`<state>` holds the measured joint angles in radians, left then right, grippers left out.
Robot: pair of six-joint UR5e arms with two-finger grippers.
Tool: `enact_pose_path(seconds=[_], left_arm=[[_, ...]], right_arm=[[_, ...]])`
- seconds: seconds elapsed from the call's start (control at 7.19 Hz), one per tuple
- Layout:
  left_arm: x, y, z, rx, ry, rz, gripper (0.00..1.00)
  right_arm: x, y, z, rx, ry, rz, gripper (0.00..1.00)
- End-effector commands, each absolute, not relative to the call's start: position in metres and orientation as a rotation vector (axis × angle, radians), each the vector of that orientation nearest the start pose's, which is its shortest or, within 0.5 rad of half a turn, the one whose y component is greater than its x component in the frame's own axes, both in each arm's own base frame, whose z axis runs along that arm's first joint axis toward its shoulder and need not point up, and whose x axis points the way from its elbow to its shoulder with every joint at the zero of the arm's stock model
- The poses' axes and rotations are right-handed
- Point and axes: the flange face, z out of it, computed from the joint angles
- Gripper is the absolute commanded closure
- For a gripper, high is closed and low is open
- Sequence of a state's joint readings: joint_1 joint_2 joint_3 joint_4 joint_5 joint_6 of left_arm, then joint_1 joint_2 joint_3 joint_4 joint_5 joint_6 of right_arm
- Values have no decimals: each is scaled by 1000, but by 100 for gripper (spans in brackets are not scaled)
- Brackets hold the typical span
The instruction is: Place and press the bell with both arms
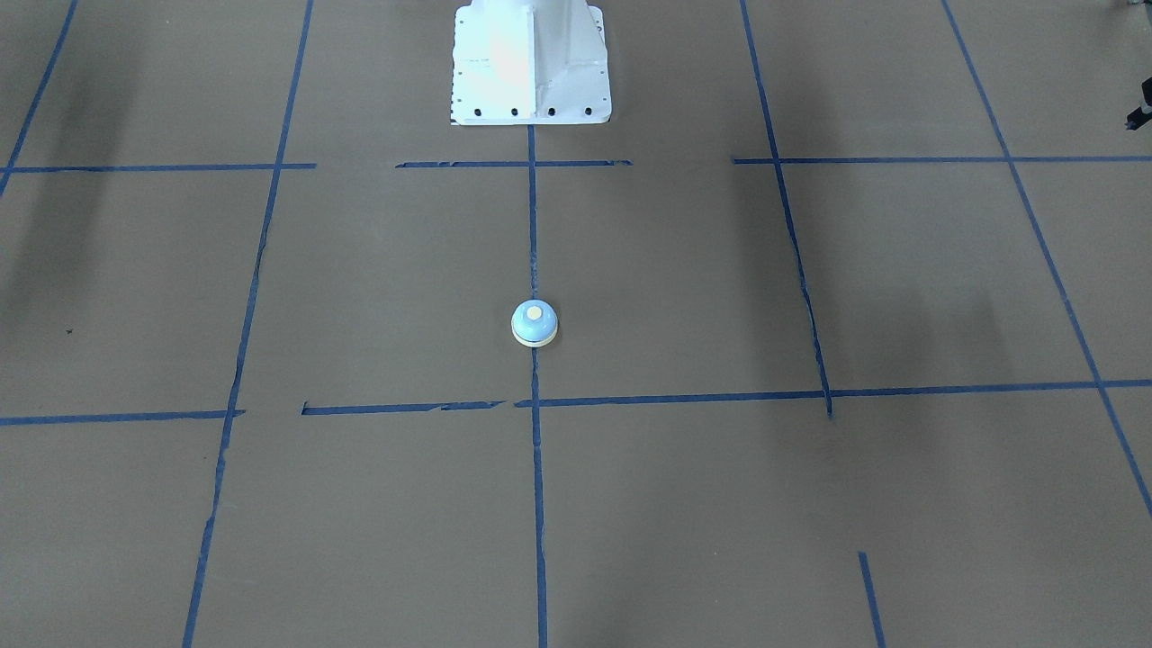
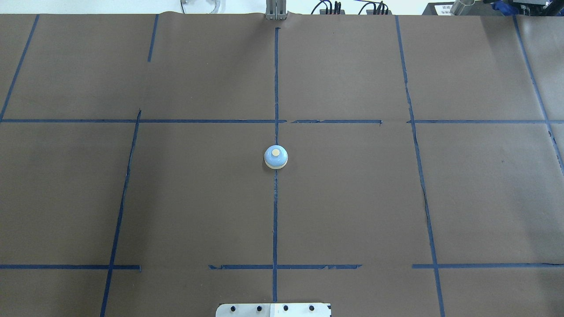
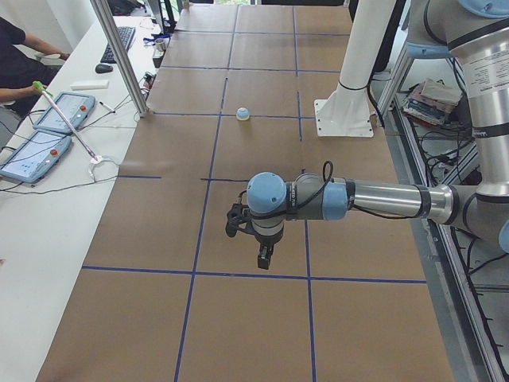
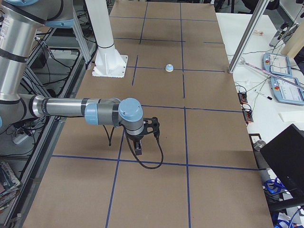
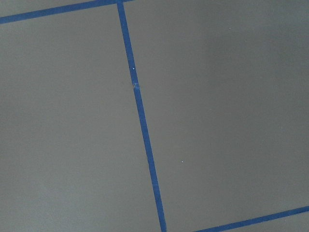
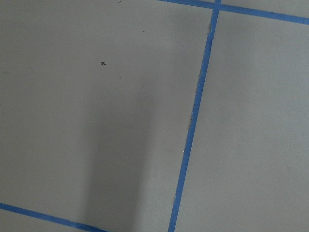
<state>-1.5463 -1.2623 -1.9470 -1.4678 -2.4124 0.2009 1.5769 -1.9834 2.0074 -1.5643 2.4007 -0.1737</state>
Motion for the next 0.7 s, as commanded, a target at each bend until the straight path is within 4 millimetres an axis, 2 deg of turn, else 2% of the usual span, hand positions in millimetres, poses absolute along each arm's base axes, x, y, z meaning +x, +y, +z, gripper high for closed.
enact_pose_path(seconds=[0.0, 0.28, 0.56], left_arm=[[-53, -361, 614, 37, 795, 199, 0], [-56, -362, 616, 33, 758, 204, 0], [-55, -363, 608, 48, 764, 208, 0]], right_arm=[[63, -324, 606, 109, -811, -176, 0], [67, -327, 598, 128, -752, -187, 0], [64, -331, 593, 132, -753, -197, 0]])
